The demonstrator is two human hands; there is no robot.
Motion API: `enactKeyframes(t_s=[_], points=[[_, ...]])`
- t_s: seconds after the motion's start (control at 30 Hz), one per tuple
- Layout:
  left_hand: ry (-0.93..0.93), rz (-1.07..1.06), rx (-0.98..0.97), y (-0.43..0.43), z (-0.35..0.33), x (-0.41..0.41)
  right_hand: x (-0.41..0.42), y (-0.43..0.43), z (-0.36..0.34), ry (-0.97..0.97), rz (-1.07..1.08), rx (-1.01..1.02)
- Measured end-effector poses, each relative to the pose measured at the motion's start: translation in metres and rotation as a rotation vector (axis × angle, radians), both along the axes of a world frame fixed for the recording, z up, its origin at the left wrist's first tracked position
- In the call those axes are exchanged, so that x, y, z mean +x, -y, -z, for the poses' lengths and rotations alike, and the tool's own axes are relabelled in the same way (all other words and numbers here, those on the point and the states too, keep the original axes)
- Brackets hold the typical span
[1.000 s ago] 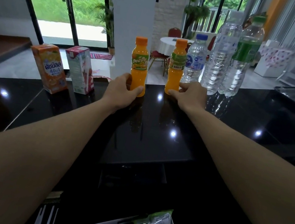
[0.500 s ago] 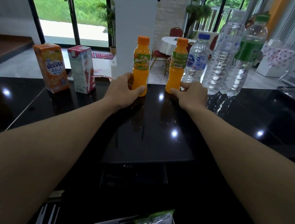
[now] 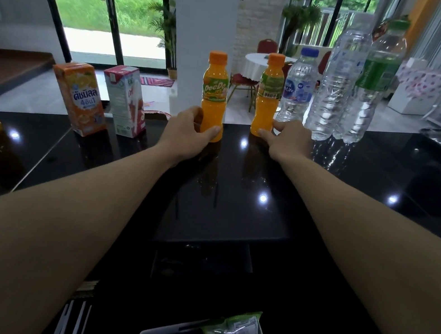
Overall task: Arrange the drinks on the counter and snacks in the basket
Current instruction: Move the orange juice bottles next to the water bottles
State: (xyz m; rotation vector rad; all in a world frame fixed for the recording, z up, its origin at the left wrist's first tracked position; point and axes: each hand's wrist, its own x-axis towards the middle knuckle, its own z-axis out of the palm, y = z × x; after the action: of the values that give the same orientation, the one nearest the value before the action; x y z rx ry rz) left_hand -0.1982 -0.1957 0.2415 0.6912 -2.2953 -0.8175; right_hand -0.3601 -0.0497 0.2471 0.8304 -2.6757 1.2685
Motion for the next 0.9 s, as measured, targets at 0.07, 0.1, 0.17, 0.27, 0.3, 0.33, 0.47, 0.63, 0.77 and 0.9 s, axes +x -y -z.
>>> enactKeyframes(t_s=[0.07,0.1,0.17,0.27,0.3,0.33,0.47,0.63,0.77,0.9], points=[[0.003,-0.003,-0.001,0.0,0.0,0.0,0.0,0.0,0.0,-0.005,0.005,0.01],[0.008,-0.003,-0.001,0.0,0.0,0.0,-0.001,0.0,0.0,-0.006,0.006,0.011],[0.014,-0.001,0.002,0.001,0.0,-0.001,-0.001,0.0,0.0,-0.01,0.005,0.012],[0.018,-0.005,0.002,0.001,0.0,-0.001,-0.001,0.0,0.001,-0.016,0.0,0.023],[0.02,-0.008,0.003,0.001,0.0,-0.001,-0.002,0.0,0.001,-0.013,-0.004,0.02],[0.023,-0.01,0.004,0.001,0.0,-0.001,-0.002,0.0,0.001,-0.007,-0.009,0.014],[0.036,-0.015,0.016,-0.001,-0.001,0.0,-0.003,-0.002,0.002,0.005,-0.039,-0.018],[0.044,-0.02,0.032,-0.007,-0.005,0.003,-0.005,-0.003,0.004,0.065,-0.061,-0.122],[0.069,-0.039,0.081,-0.009,-0.01,0.005,-0.007,-0.009,0.005,0.123,-0.103,-0.189],[0.122,-0.045,0.091,-0.01,-0.015,0.003,-0.014,-0.022,0.003,0.237,-0.185,-0.227]])
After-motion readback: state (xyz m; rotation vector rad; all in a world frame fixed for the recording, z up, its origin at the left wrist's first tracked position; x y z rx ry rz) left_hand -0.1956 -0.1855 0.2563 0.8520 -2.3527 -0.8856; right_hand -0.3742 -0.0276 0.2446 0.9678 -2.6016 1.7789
